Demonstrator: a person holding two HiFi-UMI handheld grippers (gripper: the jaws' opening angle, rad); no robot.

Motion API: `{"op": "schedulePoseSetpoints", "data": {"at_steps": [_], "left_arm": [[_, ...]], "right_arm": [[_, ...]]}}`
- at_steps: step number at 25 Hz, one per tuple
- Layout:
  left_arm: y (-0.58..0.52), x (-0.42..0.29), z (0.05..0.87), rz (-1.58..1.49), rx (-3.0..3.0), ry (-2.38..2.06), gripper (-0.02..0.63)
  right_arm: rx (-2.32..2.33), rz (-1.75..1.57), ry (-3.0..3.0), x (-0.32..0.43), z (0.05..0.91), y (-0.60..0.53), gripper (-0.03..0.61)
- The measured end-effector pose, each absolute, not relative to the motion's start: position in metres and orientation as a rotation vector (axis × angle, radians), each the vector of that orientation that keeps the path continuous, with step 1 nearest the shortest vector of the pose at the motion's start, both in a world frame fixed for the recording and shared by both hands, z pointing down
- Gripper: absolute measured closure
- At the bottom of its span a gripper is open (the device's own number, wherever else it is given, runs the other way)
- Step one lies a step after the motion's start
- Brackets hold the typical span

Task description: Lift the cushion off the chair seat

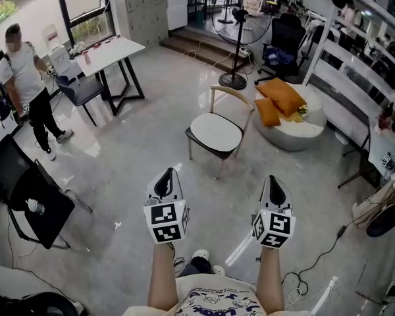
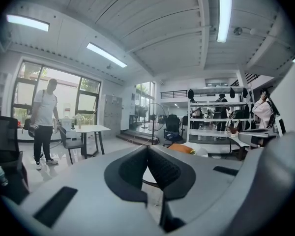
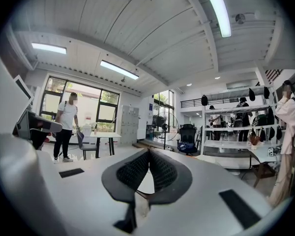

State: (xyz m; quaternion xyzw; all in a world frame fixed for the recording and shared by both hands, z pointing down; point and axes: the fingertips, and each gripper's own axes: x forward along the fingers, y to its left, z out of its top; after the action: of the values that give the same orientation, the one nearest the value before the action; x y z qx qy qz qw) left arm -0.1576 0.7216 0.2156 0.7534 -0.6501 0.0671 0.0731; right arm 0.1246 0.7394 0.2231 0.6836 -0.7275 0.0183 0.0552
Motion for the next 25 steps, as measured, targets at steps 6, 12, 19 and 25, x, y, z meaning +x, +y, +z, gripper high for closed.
{"op": "schedulePoseSetpoints", "data": {"at_steps": [6,12,19,25], "left_arm": [[0.692,-0.169,0.219,0.174,2.288,-1.913,0.584],[0.657,-0.185,0.228,0.149,2.306,-1.883,0.429],[0.628,-0.192,0.24,0.155,2.31,-1.846,0.394],[0.605,-0.195,0.247,0.166,2.286,-1.853,0.394]], "right_arm": [[2.093,0.063,-2.221,0.109,0.224,0.714,0.496],[2.092,0.081,-2.231,0.091,0.232,0.684,0.407],[2.071,0.126,-2.206,0.087,0.251,0.659,0.367],[2.081,0.147,-2.184,0.093,0.257,0.639,0.367]]}}
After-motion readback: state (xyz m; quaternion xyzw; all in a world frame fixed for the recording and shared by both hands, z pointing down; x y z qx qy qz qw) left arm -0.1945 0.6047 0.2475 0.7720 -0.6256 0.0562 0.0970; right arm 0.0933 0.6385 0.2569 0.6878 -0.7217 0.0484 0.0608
